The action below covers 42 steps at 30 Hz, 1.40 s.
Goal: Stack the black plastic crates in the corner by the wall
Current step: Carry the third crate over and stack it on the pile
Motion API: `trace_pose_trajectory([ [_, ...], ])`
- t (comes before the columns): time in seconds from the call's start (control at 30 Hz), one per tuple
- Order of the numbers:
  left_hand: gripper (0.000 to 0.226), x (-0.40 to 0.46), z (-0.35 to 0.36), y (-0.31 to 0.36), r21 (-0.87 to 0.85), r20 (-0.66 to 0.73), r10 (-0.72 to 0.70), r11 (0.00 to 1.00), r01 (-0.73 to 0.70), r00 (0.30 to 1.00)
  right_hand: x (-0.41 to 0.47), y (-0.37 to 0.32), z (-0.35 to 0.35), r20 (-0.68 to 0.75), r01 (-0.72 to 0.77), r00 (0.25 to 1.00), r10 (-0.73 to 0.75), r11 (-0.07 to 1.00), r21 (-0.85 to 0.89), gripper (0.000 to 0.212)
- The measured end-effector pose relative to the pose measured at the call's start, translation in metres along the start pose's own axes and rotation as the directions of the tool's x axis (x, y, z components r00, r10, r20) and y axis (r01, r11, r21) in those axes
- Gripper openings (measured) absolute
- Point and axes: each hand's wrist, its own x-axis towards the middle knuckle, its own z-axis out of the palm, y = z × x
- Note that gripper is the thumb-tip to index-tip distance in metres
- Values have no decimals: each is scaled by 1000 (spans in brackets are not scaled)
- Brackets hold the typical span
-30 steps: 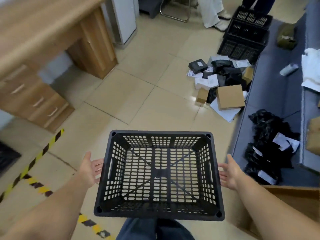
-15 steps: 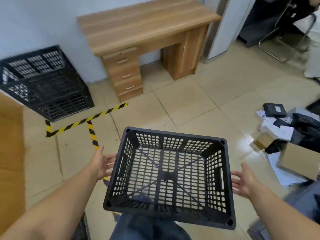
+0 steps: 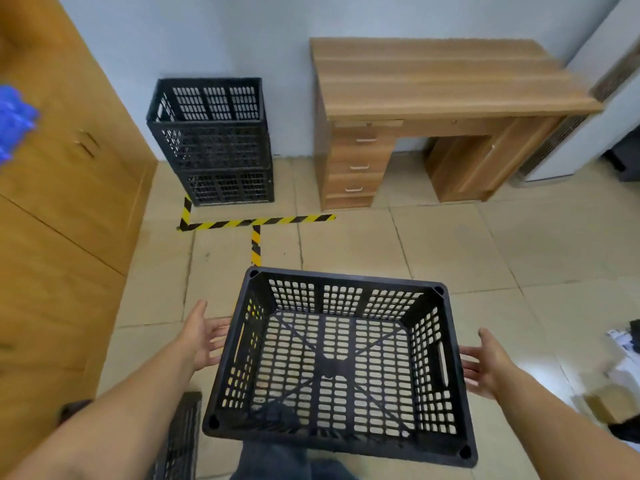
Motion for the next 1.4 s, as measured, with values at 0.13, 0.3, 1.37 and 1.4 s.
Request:
trace_pose_trajectory([
  [0.13, 79, 20, -45, 40, -54, -20, -26, 998, 25, 999, -2, -36, 70, 3, 4, 1000, -4, 998, -60, 68],
  [0.3, 77, 40, -96, 92, -92, -84, -20, 996, 12, 996, -5, -78, 157, 18, 19, 1000, -17, 995, -100, 67],
  [1.37, 72, 136, -160, 430, -401, -373, 93, 881, -251, 923, 54, -450, 474, 155, 126, 985, -77, 933, -338, 59],
  [1.4, 71, 134, -159, 445, -420, -379, 100, 867, -268, 920, 51, -464, 482, 163, 137, 983, -87, 936, -325, 59],
])
